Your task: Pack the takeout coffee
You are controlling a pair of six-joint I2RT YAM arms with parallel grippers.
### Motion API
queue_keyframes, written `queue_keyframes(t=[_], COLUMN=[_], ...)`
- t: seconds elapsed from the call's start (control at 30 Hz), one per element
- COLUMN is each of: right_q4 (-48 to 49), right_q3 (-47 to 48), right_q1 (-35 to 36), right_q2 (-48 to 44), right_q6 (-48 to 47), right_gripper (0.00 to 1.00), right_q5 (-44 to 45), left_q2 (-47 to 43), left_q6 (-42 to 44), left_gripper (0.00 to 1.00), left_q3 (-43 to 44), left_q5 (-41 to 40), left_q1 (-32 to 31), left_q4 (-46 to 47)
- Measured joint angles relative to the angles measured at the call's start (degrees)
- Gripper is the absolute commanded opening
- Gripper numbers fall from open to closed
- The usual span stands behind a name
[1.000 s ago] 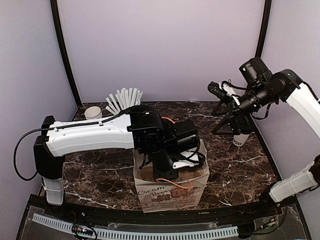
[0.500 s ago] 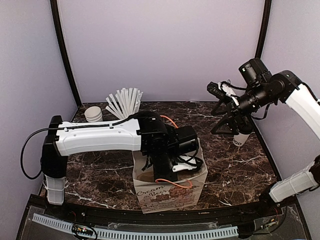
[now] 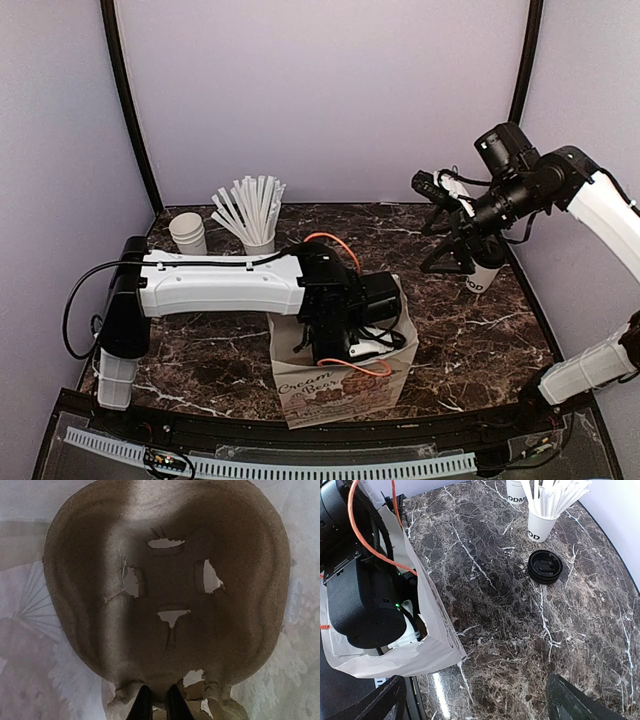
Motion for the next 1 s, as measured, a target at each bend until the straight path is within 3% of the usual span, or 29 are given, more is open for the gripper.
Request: queue_keyframes(t=[0.4, 0.77, 1.0], right_q4=[0.22, 0.22, 0.17], right_q3=[-0.98, -0.98, -0.94], right_q1=[0.0, 0.0, 0.0], right_q2=[0.0, 0.02, 0.15], right_q6=[-0.02, 0.0, -0.02], right_gripper=[0.99, 0.99, 0.99], right_q5=[-0.02, -0.02, -0.02], left_q2=[2.19, 3.08, 3.02], left_q6=[-2.01, -3.72, -4.17], left_gripper=[0.07, 0.42, 0.49], left_q3=[-4.04, -4.11, -0.63], left_q5=[0.52, -2.58, -4.7], left_q1=[0.33, 0.33, 0.37], left_q4=[3.13, 2.73, 0.83])
